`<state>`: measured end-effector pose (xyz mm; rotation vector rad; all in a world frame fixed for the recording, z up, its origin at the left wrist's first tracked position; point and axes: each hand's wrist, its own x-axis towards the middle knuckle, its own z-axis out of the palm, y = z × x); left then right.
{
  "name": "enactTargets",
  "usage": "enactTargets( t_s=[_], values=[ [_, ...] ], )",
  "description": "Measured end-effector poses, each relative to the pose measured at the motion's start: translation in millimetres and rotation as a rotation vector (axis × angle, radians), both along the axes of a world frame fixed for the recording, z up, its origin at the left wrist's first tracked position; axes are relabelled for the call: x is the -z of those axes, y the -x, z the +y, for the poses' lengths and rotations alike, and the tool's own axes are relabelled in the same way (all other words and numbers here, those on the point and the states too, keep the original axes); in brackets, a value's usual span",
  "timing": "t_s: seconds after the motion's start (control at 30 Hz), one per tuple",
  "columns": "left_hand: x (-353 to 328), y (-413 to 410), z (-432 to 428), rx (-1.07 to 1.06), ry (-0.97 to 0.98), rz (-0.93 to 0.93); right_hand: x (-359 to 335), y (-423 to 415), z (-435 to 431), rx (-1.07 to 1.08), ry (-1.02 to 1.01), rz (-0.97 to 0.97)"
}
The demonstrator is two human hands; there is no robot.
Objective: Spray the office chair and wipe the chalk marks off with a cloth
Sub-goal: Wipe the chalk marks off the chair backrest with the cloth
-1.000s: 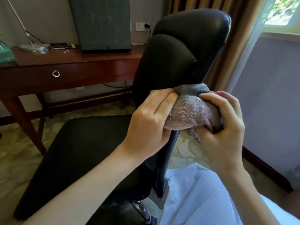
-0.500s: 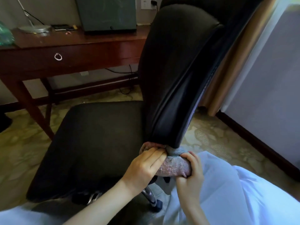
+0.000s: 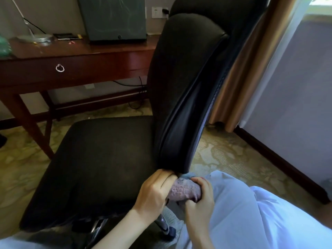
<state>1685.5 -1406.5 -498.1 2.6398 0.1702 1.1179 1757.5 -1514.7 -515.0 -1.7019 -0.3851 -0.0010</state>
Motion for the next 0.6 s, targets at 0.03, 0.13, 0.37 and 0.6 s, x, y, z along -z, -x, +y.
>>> enactTargets(
  t_s=[0.03, 0.13, 0.37, 0.6],
  values=[
    [-14.6, -0.5, -0.4, 0.004, -0.022, -0.051, -13.5, -1.4, 0.0, -0.005, -0.037, -0.03],
    [-66.4, -5.5, 0.0, -0.022, -0.081, -0.151, -68.5, -10.0, 0.5, -0.029, -0.137, -0.195],
    [-206.0, -29.9, 6.3, -0.086, -0.232, -0.327, -206.1, -39.8, -3.7, 0.001, -0.216, -0.615],
    [-223.0, -39.1, 8.7, -0.081, -0.169, -0.328, -222.3, -48.0, -3.9, 0.012, -0.214, -0.697]
  ],
)
